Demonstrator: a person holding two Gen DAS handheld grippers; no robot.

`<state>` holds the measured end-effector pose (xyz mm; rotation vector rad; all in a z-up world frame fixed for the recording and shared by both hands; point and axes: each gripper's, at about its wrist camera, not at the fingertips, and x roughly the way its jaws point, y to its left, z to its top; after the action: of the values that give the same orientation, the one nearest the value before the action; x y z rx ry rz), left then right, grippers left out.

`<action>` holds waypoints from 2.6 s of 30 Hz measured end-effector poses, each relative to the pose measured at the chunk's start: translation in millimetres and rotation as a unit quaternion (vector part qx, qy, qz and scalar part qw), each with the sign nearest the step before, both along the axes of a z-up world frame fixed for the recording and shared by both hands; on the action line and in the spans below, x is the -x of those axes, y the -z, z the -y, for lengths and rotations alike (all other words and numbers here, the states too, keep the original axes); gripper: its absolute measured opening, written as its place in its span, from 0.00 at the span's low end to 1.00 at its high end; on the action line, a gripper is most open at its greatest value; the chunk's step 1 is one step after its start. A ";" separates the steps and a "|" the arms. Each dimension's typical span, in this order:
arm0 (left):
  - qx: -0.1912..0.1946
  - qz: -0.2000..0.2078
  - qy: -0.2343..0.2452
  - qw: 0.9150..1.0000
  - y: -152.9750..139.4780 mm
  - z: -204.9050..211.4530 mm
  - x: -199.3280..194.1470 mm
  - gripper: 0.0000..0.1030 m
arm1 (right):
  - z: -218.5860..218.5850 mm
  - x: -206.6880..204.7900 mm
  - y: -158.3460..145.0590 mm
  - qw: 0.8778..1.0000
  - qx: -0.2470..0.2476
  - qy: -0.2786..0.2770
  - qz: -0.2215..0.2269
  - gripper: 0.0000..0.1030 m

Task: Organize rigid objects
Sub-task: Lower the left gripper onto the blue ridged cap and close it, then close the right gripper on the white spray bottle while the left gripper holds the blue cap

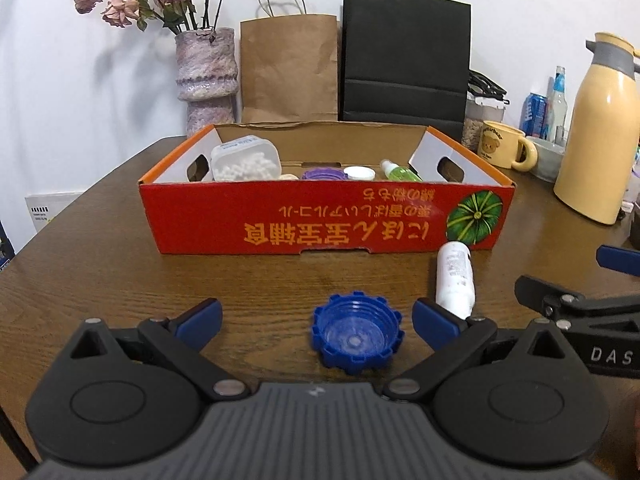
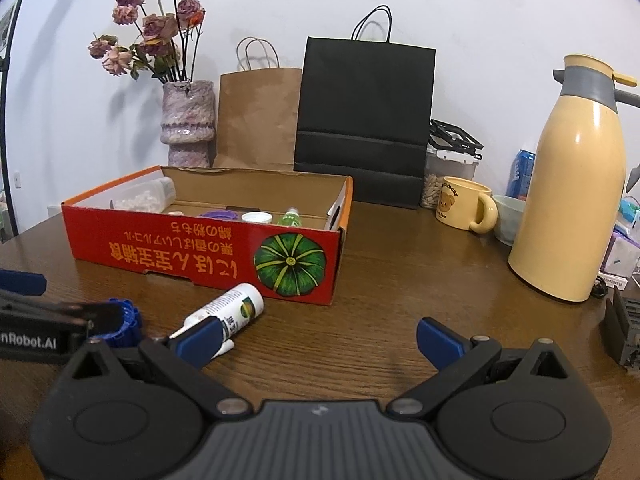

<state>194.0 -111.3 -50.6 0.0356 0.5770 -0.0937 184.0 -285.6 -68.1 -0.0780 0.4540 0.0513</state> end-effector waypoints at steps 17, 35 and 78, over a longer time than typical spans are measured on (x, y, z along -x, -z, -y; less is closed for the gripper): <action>-0.027 -0.025 -0.007 0.999 12.2 9.6 -4.7 1.00 | -3.1 -0.2 1.3 1.000 0.010 -0.002 -0.006 1.00; -0.001 -0.016 0.019 1.000 7.9 6.0 -4.8 0.52 | -6.0 -4.0 3.3 1.000 0.023 -0.002 -0.020 1.00; -0.010 0.013 -0.029 0.999 -2.7 -55.3 -27.5 0.52 | -73.7 -53.8 16.4 0.995 0.014 0.020 -0.093 0.84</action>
<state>221.5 -55.9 -47.9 0.0392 0.5528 -0.0304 237.9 -211.9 -84.4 -0.0915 0.6424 0.0138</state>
